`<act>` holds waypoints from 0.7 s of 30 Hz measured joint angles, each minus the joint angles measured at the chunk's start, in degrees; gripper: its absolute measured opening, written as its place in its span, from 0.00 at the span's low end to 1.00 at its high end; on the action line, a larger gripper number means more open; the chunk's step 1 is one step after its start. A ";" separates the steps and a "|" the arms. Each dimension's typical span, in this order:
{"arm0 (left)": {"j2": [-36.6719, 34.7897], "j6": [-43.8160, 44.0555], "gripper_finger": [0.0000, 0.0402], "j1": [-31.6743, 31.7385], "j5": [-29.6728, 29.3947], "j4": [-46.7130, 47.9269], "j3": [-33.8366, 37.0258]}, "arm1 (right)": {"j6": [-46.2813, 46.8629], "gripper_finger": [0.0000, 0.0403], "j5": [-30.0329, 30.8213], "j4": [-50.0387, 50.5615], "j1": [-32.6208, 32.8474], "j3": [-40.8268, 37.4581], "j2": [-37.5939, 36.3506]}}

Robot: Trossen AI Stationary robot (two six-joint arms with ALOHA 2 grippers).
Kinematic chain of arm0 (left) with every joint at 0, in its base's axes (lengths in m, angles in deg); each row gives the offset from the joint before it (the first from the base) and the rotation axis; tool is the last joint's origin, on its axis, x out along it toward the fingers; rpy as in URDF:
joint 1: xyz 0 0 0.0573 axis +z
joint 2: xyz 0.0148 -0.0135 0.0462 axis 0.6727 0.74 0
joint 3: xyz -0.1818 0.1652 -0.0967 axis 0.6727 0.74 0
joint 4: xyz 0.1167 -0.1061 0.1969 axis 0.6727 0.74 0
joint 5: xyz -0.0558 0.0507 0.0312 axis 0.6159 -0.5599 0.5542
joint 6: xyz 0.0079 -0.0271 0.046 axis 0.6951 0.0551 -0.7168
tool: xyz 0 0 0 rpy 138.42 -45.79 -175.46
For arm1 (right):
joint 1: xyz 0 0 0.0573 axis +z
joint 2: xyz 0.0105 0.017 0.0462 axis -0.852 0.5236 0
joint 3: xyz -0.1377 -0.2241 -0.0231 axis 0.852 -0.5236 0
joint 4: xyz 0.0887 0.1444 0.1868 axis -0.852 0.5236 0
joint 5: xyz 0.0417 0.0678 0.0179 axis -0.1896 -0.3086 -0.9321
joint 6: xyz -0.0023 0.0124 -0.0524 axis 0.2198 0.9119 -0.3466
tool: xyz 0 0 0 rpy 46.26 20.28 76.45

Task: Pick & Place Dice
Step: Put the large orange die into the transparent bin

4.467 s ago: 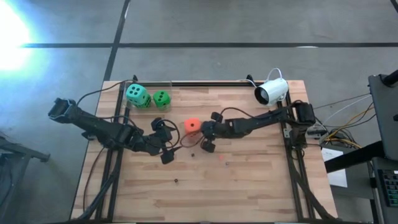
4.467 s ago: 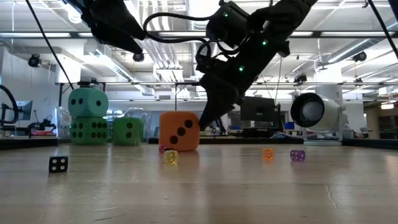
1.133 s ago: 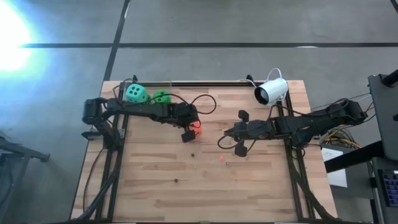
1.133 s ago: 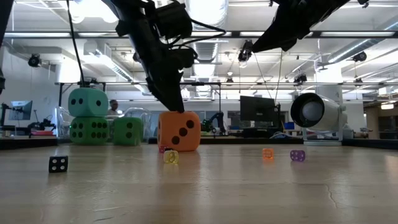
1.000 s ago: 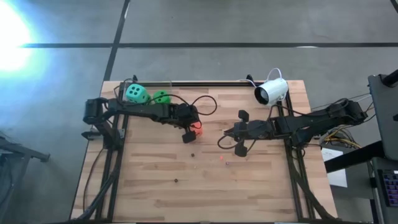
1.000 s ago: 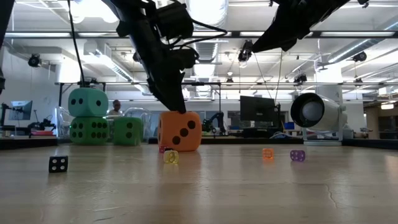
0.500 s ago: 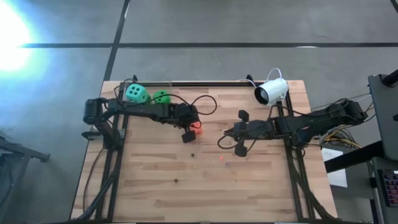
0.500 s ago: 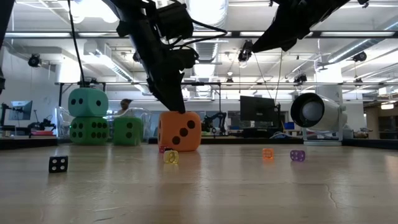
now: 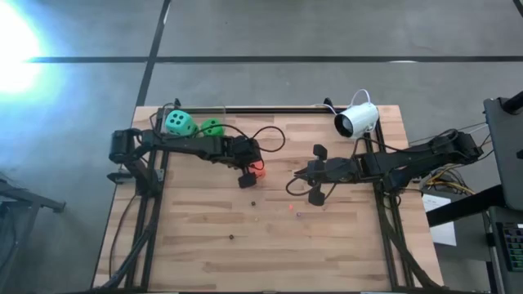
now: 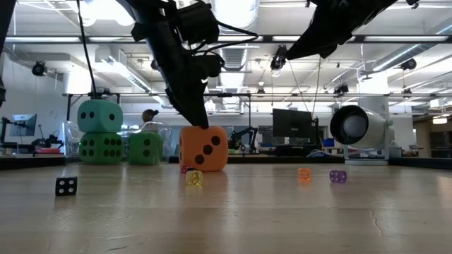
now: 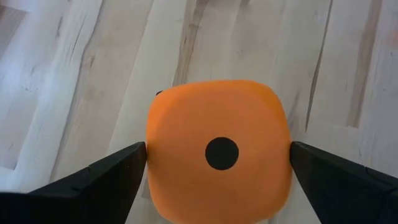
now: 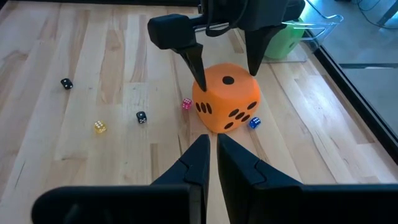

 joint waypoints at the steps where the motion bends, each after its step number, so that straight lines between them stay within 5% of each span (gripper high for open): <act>1: 0.00 -0.27 0.99 0.00 -0.01 0.00 0.02 | -0.02 0.07 0.00 0.00 0.00 0.00 0.00; 21: 0.47 -4.75 0.99 -0.11 -3.24 1.22 0.15 | -0.02 0.07 0.00 0.00 0.00 -0.02 0.02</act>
